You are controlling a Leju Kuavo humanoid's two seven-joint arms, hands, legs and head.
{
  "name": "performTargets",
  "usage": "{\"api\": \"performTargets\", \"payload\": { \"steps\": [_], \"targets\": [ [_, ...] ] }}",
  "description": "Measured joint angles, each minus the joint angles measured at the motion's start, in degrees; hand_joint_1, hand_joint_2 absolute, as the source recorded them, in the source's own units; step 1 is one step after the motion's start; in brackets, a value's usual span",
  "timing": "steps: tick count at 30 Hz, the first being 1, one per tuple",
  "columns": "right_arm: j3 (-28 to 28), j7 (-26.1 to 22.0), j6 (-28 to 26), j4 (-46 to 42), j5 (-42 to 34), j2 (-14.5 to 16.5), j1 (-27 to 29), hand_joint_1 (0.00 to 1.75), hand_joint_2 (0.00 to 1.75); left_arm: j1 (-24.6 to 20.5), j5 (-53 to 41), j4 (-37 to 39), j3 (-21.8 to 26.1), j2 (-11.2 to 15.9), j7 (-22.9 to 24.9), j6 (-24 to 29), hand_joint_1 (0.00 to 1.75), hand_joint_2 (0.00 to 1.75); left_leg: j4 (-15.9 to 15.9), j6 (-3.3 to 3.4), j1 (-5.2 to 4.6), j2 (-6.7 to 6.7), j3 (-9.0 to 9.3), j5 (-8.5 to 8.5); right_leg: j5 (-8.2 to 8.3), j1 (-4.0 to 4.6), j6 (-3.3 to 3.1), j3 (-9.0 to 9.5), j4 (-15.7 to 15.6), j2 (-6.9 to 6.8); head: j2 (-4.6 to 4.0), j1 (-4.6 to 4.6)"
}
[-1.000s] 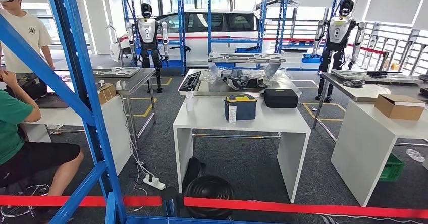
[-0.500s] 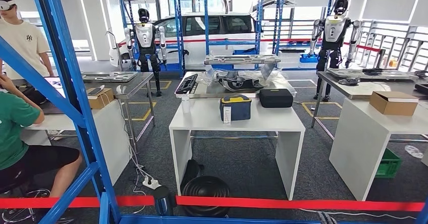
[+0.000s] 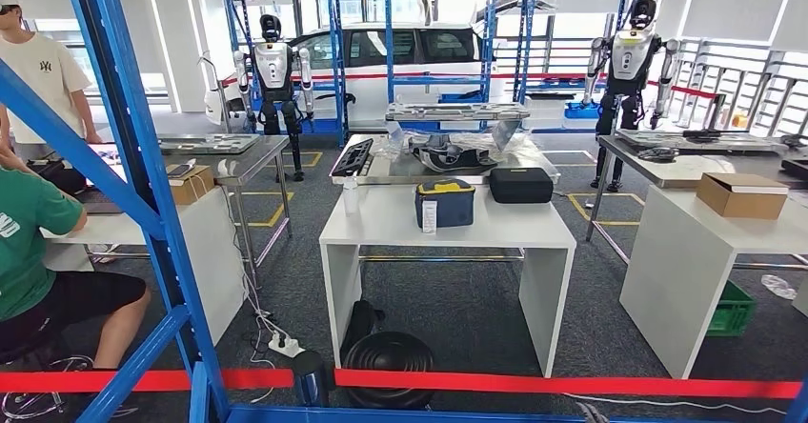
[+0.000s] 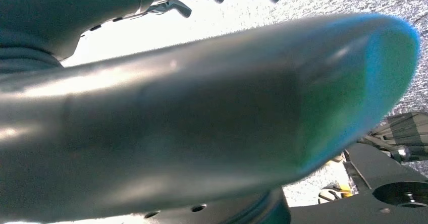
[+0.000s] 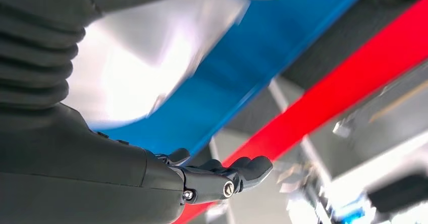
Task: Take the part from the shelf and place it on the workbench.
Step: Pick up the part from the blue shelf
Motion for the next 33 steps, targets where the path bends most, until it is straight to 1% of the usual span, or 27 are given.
{"api": "performTargets", "payload": {
  "steps": [3,7,19,23,25,29,33],
  "targets": [
    [1.1,-0.6,2.0,-0.7,-2.3,1.7,0.0,0.00,1.75,-0.2,-0.1,0.0,0.0,0.0,0.0,0.0,0.00,0.00,0.0,0.01,0.00,-0.03,0.00,0.01,0.02,-0.01,0.03,0.00,0.0,0.00,0.00,0.00],
    [2.2,-0.6,2.5,-1.7,-3.1,2.9,-0.1,0.00,1.75,-0.2,-0.1,0.0,0.0,-0.1,0.0,0.0,0.00,0.00,0.0,0.01,0.00,-0.04,-0.02,0.02,0.02,-0.02,0.03,0.00,0.0,-0.01,0.00,0.00],
    [4.5,0.2,2.4,-4.4,-4.4,3.7,0.7,0.00,1.75,-0.2,-0.1,0.0,0.0,-0.1,-0.1,0.0,0.00,0.00,0.0,0.01,-0.01,-0.03,-0.08,0.01,0.02,-0.03,0.03,-0.06,0.0,0.00,0.00,0.00],
    [5.6,1.1,2.3,-6.4,-4.4,4.2,1.6,0.00,0.00,-0.4,-0.1,0.0,0.0,-0.2,0.4,0.0,0.00,0.00,0.0,0.01,-0.01,-0.03,-0.09,0.01,0.02,-0.04,0.03,-0.07,0.0,0.01,0.00,0.00],
    [6.1,1.5,2.4,-7.0,-4.3,4.3,1.7,0.00,0.00,-0.5,-0.2,0.0,0.0,-0.2,0.7,-0.1,0.00,0.00,0.0,0.01,-0.01,-0.03,-0.09,0.01,0.02,-0.03,0.03,-0.07,0.0,0.01,0.00,0.00],
    [6.6,3.4,2.2,-7.7,-2.7,4.4,1.7,0.00,1.75,-0.6,-0.2,0.0,0.0,-0.3,0.9,-0.1,0.00,0.00,0.0,0.01,-0.01,-0.03,-0.09,0.01,0.02,-0.04,0.03,-0.07,0.0,0.01,0.00,0.00],
    [7.6,7.8,0.5,-9.1,1.7,4.4,2.2,0.00,0.00,-0.6,0.1,0.0,0.0,-0.4,0.9,0.2,0.00,0.00,0.0,0.01,-0.02,-0.03,-0.09,0.01,0.02,-0.05,0.04,-0.07,0.0,0.01,0.00,0.00]
  ]
}}
